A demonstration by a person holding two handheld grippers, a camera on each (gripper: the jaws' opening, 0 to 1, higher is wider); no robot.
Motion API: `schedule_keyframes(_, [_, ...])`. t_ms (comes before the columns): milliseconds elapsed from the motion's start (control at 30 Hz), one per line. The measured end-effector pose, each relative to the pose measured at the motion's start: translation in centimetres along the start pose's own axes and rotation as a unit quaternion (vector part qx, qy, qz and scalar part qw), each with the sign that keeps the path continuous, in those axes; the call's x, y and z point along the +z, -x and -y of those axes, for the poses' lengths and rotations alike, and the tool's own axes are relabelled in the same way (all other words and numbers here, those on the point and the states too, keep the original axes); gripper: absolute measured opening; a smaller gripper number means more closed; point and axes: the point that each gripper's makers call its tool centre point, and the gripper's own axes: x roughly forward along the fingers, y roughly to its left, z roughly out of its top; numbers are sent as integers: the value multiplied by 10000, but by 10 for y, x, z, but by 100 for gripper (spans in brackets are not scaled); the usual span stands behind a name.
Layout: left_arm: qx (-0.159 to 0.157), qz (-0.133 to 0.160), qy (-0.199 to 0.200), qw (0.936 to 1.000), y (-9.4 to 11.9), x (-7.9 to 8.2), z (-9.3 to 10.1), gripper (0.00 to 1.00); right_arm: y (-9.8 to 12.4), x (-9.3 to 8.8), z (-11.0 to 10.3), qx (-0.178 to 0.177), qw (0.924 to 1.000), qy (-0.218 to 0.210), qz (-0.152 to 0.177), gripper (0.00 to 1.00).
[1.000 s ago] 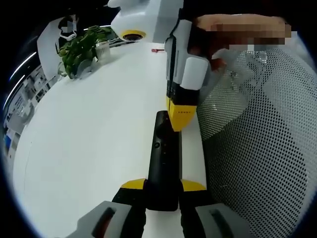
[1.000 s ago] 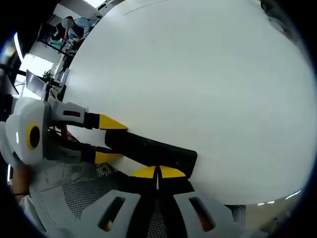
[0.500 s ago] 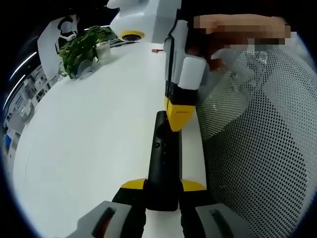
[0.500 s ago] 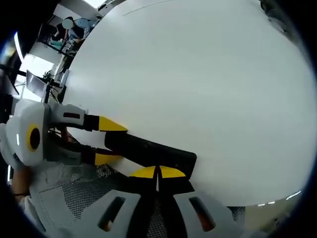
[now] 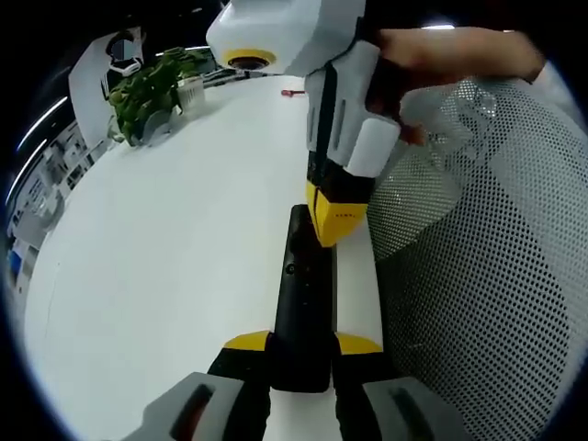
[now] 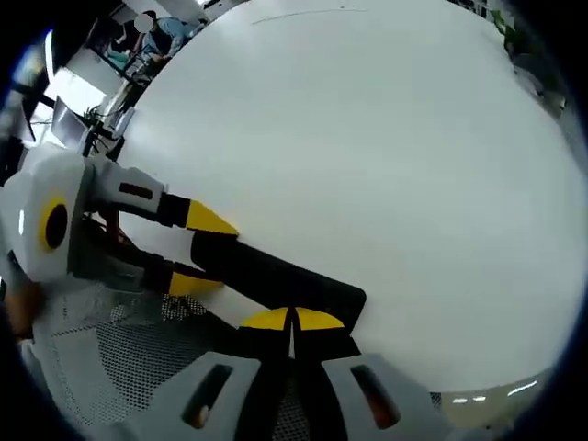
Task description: Press the specified remote control buttons in sequence, fully releasing each button before pressing the next.
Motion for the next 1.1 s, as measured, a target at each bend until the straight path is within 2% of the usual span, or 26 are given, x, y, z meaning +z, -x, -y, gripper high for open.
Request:
schedule_keyframes(133, [0,33,-14,10000,0,0,0,25,0,1,-1,53,10000,-68,-48,0])
schedule_keyframes(333, [-3,38,-32,10000,0,0,2,25,0,2,-2,-52,9996,255,-81,0])
schedule_keyframes(500, [2,88,-2,10000,0,0,3,24,7,6,-6,53,9997,206,96,0])
schedule_keyframes(667, [6,95,13,10000,0,1,3,24,8,10,-5,77,9996,128,246,4])
schedule_keyframes(867, [5,90,32,10000,-1,0,5,24,4,9,-4,-25,9995,218,220,6])
schedule_keyframes(1100, [14,92,40,9999,0,0,5,24,5,10,-2,-164,9990,375,189,3])
